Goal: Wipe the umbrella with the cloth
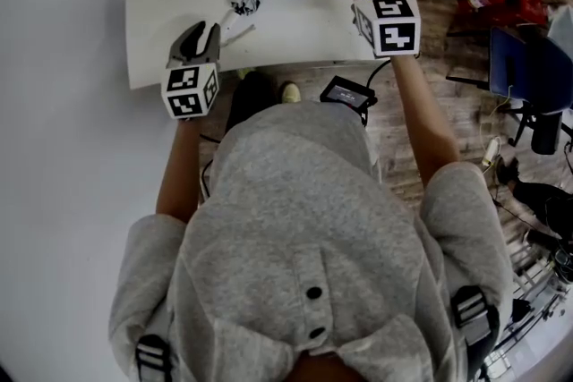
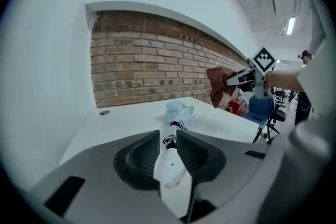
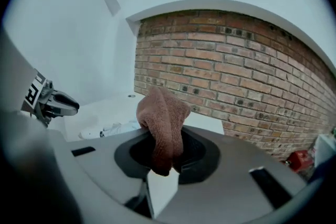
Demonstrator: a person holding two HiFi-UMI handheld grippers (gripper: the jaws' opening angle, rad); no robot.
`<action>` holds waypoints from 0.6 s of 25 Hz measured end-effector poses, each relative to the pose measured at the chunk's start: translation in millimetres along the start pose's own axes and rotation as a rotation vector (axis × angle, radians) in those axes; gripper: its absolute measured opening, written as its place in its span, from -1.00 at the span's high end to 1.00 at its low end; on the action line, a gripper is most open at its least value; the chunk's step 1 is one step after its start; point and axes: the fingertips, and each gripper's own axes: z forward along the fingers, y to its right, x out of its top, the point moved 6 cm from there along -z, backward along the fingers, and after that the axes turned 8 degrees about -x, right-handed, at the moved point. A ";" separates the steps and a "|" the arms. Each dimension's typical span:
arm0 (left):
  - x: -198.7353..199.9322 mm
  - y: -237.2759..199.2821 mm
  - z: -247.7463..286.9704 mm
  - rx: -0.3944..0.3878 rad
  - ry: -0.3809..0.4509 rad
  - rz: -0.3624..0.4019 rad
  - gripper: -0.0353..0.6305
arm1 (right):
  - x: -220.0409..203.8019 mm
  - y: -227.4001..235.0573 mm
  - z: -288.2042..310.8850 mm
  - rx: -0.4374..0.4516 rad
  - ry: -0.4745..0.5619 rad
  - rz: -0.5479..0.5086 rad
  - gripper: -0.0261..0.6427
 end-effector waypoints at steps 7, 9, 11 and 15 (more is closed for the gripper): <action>42.3 23.1 -51.6 0.048 0.150 0.002 0.85 | 17.7 -18.7 -65.9 0.065 0.119 0.166 0.68; 55.5 26.6 -59.6 0.049 0.194 -0.005 0.85 | 22.1 -26.9 -78.7 0.076 0.146 0.204 0.68; 68.2 28.9 -64.8 0.038 0.227 0.003 0.85 | 26.6 -33.7 -88.5 0.074 0.164 0.219 0.68; 85.0 24.6 -78.9 0.025 0.262 0.010 0.85 | 33.3 -48.1 -99.0 0.072 0.172 0.254 0.68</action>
